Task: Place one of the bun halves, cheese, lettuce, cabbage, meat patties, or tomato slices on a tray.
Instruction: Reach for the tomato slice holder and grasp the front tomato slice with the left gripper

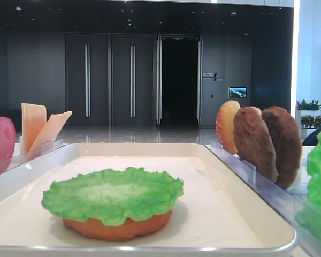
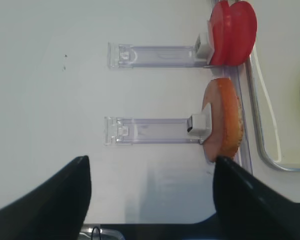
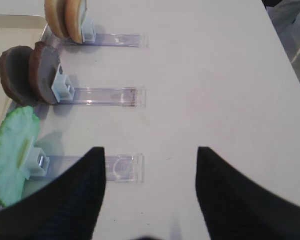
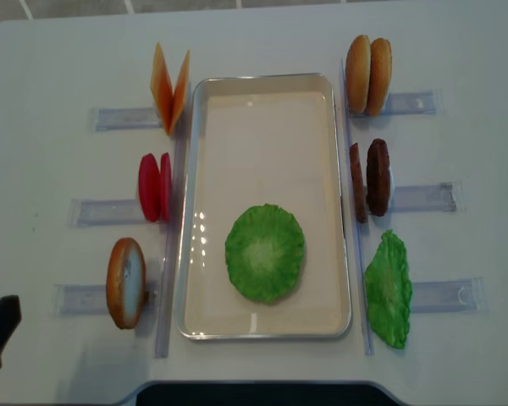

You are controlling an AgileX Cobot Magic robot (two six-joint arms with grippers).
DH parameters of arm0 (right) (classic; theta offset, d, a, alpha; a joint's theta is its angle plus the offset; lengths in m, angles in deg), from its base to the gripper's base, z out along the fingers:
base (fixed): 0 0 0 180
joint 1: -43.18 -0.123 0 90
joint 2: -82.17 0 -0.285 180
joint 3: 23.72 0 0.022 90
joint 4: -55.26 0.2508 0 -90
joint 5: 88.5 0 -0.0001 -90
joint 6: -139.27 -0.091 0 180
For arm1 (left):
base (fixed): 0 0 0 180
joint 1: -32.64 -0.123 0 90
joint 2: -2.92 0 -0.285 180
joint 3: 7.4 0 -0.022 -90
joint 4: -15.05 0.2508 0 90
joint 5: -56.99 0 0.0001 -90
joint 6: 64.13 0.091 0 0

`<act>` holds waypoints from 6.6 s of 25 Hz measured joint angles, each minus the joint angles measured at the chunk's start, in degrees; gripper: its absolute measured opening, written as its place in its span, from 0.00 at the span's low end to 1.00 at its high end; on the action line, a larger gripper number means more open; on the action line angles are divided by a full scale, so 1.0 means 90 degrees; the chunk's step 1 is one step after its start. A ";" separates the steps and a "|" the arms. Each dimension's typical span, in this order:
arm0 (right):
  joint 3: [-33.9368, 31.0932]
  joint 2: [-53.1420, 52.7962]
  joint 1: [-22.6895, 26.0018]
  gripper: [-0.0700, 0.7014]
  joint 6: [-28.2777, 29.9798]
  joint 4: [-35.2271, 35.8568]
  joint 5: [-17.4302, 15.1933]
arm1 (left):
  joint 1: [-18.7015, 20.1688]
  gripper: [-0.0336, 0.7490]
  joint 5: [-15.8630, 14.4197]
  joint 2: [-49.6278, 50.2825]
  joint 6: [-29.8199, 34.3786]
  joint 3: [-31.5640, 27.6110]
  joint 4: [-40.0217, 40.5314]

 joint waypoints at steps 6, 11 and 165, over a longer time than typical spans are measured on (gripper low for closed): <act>0.0000 0.0000 0.0000 0.63 0.0000 0.0000 0.0000 | 0.0000 0.78 -0.0169 0.1622 -0.0039 0.0789 0.0000; 0.0000 0.0000 0.0000 0.63 0.0000 0.0000 0.0005 | 0.0000 0.78 -0.0488 0.3137 -0.0039 0.1724 0.0000; 0.0000 0.0000 0.0000 0.63 0.0000 0.0005 0.0013 | 0.2926 0.13 -0.0497 0.9919 -0.1981 0.5217 0.0329</act>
